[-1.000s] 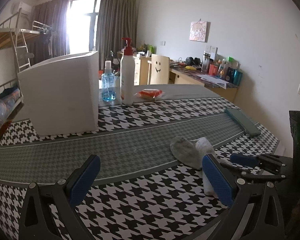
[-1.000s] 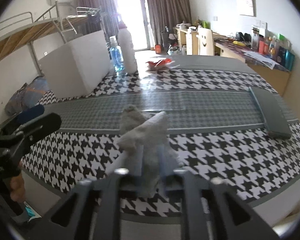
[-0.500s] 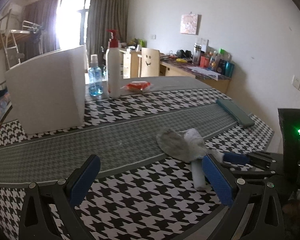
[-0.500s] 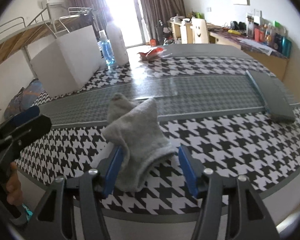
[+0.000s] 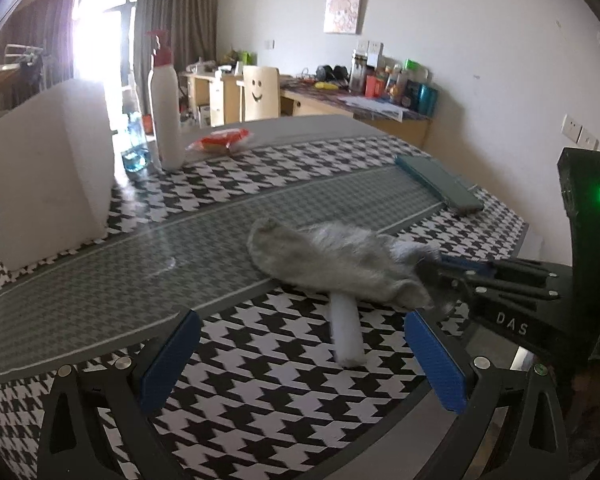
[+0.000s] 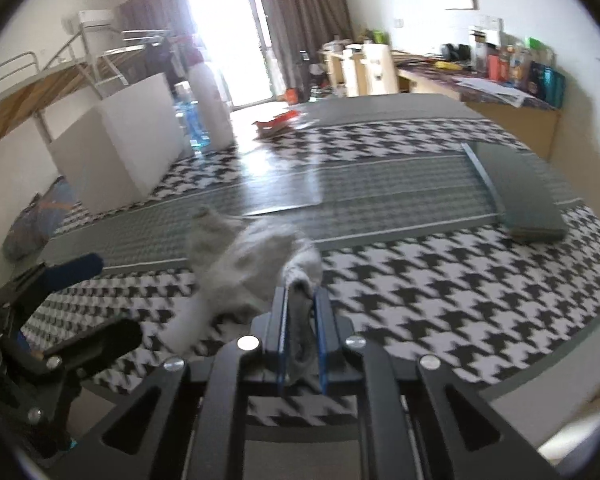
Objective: Organize soft objects
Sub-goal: 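Grasp the white foam stick with the left tool while the right tool holds the grey cloth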
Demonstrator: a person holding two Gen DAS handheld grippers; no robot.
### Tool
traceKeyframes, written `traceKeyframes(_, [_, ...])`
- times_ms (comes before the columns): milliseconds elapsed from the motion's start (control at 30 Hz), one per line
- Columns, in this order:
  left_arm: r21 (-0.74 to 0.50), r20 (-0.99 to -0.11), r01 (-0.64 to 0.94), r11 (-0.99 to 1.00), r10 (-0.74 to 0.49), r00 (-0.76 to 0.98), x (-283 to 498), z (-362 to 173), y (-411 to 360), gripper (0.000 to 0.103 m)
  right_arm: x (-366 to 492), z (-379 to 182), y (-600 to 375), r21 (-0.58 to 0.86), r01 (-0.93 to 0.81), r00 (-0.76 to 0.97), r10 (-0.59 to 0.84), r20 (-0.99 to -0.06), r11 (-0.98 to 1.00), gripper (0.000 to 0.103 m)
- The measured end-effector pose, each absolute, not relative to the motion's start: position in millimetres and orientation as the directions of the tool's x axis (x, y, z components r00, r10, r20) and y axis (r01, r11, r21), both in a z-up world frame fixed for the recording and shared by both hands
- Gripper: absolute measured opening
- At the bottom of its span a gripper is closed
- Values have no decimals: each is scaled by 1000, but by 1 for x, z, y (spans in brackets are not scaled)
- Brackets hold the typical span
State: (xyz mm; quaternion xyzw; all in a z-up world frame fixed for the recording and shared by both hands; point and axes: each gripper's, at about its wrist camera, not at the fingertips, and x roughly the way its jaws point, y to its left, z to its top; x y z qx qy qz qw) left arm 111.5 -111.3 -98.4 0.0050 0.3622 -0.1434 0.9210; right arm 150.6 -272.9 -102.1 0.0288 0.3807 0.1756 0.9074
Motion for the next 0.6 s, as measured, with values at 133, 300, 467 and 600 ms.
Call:
traceKeyframes(133, [-83, -694, 259, 962, -243, 677, 118, -104, -119, 102, 151, -108, -281, 177, -259, 647, 307, -698, 950, 16])
traceKeyframes(300, [-87, -715, 283, 955, -258, 649, 123, -110, -127, 90, 150, -108, -287, 176, -241, 653, 294, -698, 954, 28])
traceKeyframes(467, [-77, -735, 299, 951, -257, 627, 126, -114, -136, 78, 149, -107, -294, 181, -230, 668, 290, -685, 956, 50])
traceKeyframes(600, [-75, -746, 307, 949, -257, 614, 129, -116, -141, 70, 149, -107, -299, 186, -225, 666, 290, -687, 957, 51])
